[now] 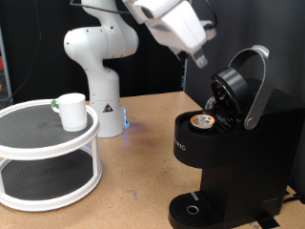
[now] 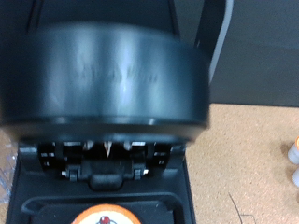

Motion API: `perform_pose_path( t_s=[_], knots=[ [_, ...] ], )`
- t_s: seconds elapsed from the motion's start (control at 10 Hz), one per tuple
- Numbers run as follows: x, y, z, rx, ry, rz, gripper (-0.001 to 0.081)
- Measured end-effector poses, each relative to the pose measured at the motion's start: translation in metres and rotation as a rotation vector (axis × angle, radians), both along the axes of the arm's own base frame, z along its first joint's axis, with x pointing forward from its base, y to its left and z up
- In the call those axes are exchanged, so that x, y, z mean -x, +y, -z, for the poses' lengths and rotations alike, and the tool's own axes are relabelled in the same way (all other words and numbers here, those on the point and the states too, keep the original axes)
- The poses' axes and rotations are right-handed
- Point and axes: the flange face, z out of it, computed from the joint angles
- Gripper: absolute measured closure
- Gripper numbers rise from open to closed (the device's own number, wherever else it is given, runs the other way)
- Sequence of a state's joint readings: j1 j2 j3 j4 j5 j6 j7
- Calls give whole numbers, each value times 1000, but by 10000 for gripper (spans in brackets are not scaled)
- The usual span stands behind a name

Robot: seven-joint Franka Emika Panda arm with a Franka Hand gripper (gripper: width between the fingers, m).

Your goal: Make a cup of coffee with the keurig machine

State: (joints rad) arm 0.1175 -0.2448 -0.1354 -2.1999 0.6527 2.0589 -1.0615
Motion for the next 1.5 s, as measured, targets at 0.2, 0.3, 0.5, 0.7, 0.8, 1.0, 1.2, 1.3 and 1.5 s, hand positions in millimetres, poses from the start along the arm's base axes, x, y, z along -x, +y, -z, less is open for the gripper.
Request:
perform_pose_path(
  t_s=[0.2, 0.3, 0.5, 0.7, 0.8, 1.0, 1.2, 1.3, 1.5],
  knots=[
    [2, -6, -21, -22, 4, -16, -2],
    [4, -11, -29, -31, 4, -22, -2],
    [5, -13, -32, -36, 8, -25, -2],
    [5, -4, -28, -32, 13, -44, -2],
    [5, 9, -28, -25, 13, -53, -2],
    [3, 44, -29, -12, 14, -53, -2],
    [4, 78, -32, -2, 5, -47, -2],
    [5, 91, -32, 0, 8, -46, -2],
    [4, 112, -33, 3, 10, -30, -2]
  ],
)
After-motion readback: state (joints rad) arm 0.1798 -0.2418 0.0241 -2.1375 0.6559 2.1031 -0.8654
